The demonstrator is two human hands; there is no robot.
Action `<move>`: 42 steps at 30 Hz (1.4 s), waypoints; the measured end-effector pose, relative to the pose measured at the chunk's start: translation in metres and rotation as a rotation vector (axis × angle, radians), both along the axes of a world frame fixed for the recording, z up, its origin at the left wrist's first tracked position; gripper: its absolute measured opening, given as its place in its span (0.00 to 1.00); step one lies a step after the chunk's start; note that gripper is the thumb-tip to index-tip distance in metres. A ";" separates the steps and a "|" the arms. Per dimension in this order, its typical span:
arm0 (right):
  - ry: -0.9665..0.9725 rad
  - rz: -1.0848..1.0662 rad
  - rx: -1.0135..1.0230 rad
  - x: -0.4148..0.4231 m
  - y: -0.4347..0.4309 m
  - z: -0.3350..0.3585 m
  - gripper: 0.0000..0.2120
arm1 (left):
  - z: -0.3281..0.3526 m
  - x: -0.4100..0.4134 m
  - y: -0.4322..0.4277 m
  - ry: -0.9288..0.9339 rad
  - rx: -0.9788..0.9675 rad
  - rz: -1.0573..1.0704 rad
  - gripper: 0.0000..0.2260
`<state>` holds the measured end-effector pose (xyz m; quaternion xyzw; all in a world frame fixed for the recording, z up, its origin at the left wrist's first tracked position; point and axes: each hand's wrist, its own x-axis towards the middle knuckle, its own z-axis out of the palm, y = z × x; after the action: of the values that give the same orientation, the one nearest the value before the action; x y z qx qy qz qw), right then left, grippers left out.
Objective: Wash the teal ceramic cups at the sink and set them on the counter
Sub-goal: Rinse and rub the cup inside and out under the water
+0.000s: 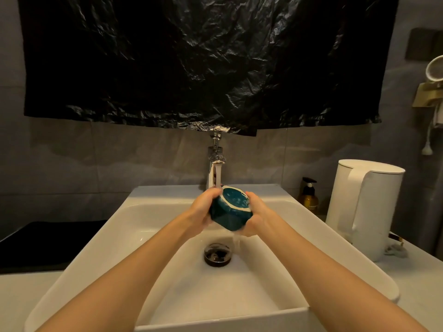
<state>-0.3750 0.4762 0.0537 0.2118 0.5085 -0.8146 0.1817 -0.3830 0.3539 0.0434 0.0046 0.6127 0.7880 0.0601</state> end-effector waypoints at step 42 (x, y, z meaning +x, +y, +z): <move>0.064 -0.007 -0.067 0.011 -0.002 0.012 0.13 | 0.006 0.001 0.009 0.038 0.049 0.031 0.13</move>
<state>-0.3637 0.4740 0.0653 0.1814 0.4858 -0.8381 0.1693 -0.3816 0.3626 0.0499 0.0115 0.5941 0.8035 0.0359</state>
